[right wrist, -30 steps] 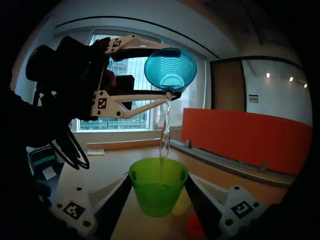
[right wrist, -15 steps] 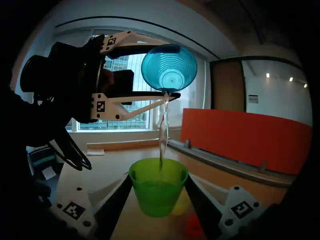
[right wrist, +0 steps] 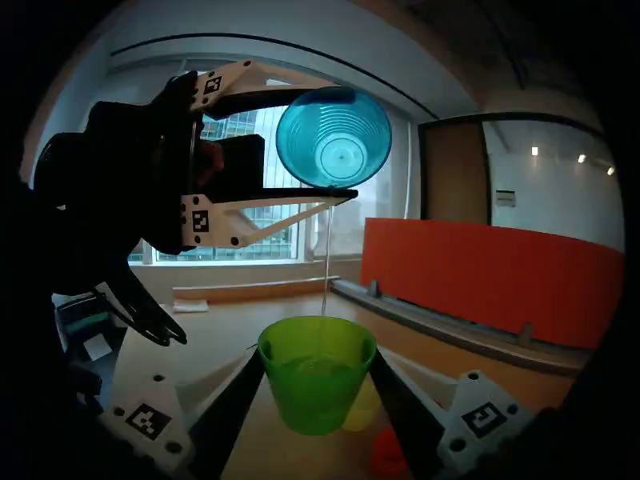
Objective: Pour water
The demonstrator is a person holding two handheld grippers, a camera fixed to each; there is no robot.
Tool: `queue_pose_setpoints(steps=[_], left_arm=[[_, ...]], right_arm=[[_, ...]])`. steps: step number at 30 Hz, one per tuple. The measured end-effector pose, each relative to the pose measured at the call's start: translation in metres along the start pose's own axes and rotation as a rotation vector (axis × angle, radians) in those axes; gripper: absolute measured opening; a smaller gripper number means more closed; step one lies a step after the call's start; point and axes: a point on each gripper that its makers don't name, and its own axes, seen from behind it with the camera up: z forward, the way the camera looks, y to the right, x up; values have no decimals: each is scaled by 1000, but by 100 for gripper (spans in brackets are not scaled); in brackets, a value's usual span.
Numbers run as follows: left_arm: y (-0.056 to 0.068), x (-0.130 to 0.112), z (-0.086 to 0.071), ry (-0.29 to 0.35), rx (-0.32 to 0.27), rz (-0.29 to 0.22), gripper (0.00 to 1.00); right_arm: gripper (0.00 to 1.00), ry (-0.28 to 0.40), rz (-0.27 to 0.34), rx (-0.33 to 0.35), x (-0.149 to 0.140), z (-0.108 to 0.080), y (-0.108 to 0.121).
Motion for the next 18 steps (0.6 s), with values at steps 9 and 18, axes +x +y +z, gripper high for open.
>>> queue_pose_setpoints(steps=[9, 18], left_arm=[[-2, -3, 1, 2, 3, -12, 87], [-2, -8, 2, -4, 10, -132, 87]], right_arm=[[90, 4, 0, -2, 1, 1, 0], [91, 6, -1, -7, 2, 1, 0]])
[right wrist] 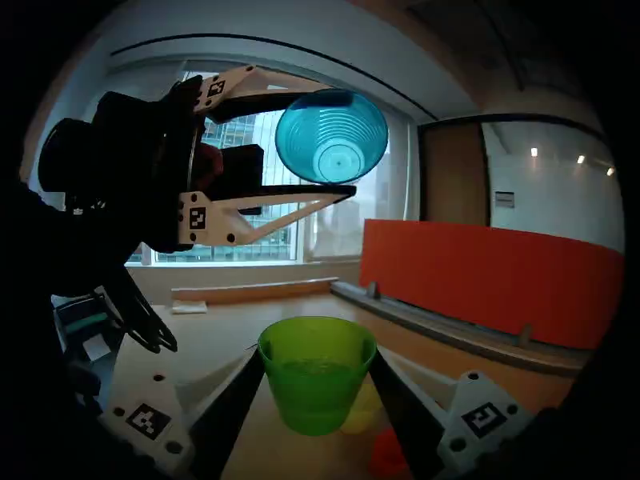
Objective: Pour water
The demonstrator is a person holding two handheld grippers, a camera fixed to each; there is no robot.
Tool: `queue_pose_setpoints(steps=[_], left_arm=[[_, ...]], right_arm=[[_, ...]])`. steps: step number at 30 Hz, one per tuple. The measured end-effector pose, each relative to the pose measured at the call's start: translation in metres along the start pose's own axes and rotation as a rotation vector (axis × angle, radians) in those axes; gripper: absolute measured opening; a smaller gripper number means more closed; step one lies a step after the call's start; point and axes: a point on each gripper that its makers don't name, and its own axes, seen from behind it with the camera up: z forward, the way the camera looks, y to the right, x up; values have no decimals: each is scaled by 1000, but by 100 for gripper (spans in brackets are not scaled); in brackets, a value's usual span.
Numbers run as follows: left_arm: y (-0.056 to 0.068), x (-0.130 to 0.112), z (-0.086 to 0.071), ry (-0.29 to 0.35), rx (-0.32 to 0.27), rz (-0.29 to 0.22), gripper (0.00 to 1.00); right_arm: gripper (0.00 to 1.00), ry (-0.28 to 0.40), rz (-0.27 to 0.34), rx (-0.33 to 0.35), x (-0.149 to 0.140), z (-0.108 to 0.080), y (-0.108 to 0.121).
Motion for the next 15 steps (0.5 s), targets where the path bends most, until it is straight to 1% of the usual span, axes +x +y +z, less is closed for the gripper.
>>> queue_pose_setpoints(steps=[5, 8, 11, 15], left_arm=[[4, -6, 1, -14, -14, -139, 87], [6, -12, 3, -28, -17, -244, 87], [9, -19, 4, -42, -26, -366, 87], [15, -25, 3, -61, -47, -543, 87]], right_arm=[[90, 7, 1, -4, 2, -1, 2], [90, 10, 2, -6, 4, -2, 2], [90, 13, 2, -8, 5, -2, 3], [90, 15, 1, -12, 7, -3, 4]])
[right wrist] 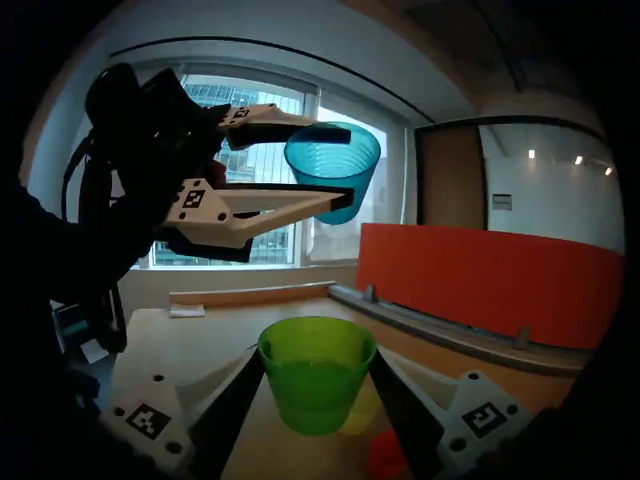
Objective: Pour water
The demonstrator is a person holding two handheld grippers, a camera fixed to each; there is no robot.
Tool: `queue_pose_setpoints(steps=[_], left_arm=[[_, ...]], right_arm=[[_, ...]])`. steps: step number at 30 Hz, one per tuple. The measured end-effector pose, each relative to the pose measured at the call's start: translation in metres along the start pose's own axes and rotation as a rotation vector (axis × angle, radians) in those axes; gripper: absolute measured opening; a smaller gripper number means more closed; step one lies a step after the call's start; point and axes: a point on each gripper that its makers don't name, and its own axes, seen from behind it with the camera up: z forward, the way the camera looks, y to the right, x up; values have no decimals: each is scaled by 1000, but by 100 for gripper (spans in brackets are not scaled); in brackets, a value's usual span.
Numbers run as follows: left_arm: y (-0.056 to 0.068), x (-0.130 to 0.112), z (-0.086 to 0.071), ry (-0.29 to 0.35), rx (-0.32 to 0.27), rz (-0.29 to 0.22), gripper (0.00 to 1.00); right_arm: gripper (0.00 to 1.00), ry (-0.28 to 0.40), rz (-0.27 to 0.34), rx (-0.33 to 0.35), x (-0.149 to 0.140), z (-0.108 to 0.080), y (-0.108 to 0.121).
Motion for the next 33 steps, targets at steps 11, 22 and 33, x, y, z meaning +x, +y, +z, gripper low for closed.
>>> queue_pose_setpoints(steps=[11, 22, 33], left_arm=[[-6, -14, 3, -8, -15, -384, 87], [-13, -35, 5, -14, -42, -748, 87], [-11, -45, 6, -4, -54, -859, 87]], right_arm=[[90, 11, -3, -6, 7, -1, 0], [90, 19, -3, -17, 12, -4, 3], [91, 22, 0, -27, 13, -6, 6]])
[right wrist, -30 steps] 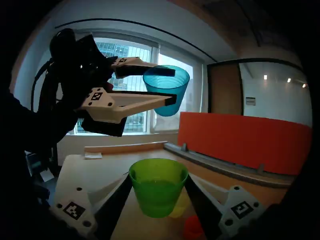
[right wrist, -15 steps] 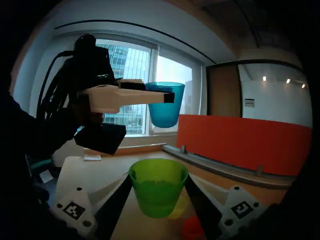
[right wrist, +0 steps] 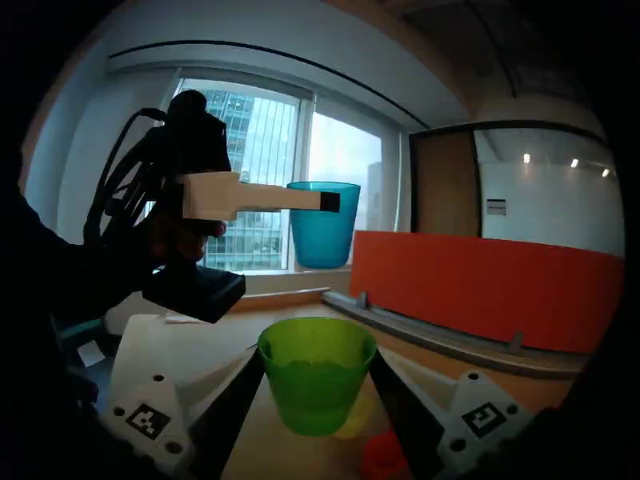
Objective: Pour water
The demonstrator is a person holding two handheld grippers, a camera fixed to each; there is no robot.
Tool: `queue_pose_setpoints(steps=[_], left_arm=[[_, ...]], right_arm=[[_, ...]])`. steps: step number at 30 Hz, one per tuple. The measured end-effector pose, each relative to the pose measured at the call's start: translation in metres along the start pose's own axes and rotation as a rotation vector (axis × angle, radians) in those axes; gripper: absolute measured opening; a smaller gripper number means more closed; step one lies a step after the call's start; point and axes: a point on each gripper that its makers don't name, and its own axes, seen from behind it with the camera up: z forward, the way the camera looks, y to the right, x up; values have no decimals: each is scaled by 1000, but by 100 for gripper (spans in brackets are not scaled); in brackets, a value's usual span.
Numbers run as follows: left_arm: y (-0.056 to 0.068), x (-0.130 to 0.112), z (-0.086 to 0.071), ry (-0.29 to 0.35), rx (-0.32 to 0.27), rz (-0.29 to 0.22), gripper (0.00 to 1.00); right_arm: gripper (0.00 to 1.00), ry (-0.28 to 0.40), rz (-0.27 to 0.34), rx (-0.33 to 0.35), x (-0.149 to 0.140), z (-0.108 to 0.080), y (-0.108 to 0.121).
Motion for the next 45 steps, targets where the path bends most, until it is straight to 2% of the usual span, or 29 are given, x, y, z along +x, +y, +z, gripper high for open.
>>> queue_pose_setpoints(steps=[12, 18, 27, 45], left_arm=[[-6, -28, -7, -19, 10, -41, 87], [-14, -49, -11, -42, 22, -61, 87], [-12, -69, -18, -39, 18, -92, 87], [-13, -98, -28, -58, 33, -100, 87]], right_arm=[[90, -5, 13, -42, 1, -18, 15], [90, -14, 16, -69, 1, -31, 27], [90, -20, 18, -126, 2, -53, 49], [90, -27, 17, -207, 5, -95, 83]])
